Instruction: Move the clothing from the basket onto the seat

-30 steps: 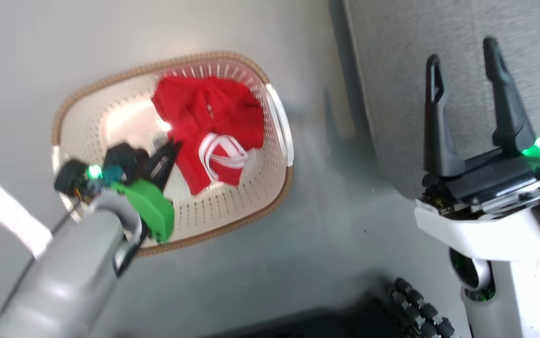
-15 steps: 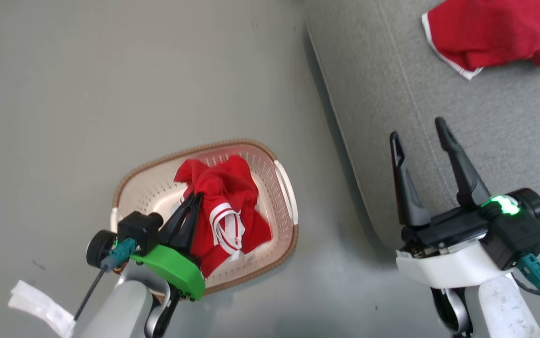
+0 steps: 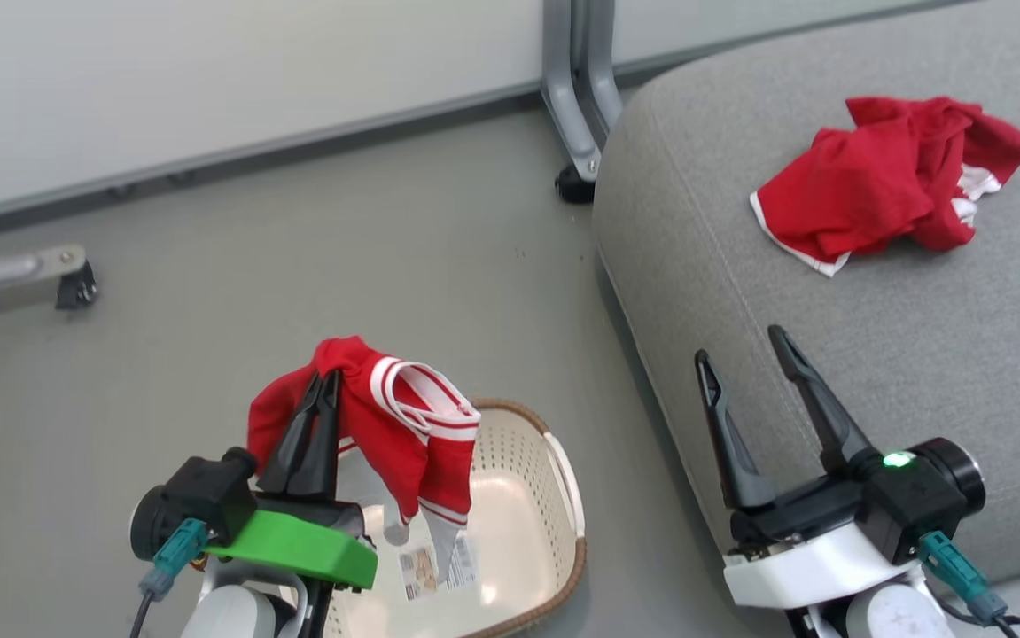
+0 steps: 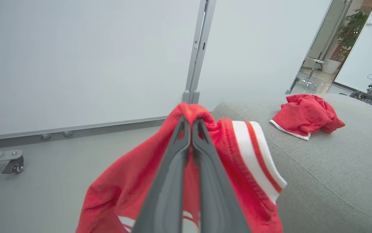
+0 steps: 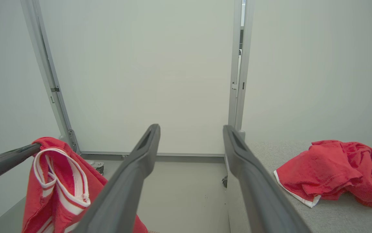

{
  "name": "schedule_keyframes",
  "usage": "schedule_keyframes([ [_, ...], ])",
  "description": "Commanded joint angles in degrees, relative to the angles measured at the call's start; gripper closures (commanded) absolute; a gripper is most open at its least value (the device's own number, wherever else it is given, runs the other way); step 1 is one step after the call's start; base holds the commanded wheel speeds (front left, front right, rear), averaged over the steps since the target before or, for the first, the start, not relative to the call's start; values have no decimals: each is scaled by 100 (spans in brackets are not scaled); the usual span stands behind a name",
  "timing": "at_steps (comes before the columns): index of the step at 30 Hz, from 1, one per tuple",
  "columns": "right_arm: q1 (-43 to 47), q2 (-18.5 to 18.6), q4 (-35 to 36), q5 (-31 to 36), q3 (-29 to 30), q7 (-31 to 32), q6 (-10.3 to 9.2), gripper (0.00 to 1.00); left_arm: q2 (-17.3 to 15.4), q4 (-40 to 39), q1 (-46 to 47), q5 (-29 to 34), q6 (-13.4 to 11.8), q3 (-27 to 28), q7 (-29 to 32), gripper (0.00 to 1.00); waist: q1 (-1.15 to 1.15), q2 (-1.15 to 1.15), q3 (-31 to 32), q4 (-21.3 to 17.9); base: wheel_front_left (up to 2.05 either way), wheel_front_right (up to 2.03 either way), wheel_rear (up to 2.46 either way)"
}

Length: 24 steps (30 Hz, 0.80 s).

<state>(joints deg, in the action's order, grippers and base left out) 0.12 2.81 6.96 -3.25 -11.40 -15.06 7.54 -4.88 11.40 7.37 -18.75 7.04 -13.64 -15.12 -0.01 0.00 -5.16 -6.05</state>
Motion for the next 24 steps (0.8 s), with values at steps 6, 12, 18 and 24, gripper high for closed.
schedule_keyframes([
  [6, 215, 14, -61, -339, -30, -18, -10, 0, 126, -451, -114, 209, 32, 186, -3, 100, 1, 0, 620, -32, 0, 0, 0],
  [12, 202, 14, -79, -390, -144, -18, -10, 0, 158, -867, -109, 361, 47, 221, -3, 100, 1, 0, 659, -97, 0, 0, 0],
  [18, 236, 14, -145, -261, -375, -18, -9, 0, 159, -1025, 76, 347, 54, -7, -3, 100, 1, 0, 652, -98, 0, 0, 0],
  [24, 75, 11, -384, -241, -859, -18, -9, 0, 68, -995, 354, 248, 55, -389, -3, 100, 1, 0, 652, -85, 0, 0, 0],
])
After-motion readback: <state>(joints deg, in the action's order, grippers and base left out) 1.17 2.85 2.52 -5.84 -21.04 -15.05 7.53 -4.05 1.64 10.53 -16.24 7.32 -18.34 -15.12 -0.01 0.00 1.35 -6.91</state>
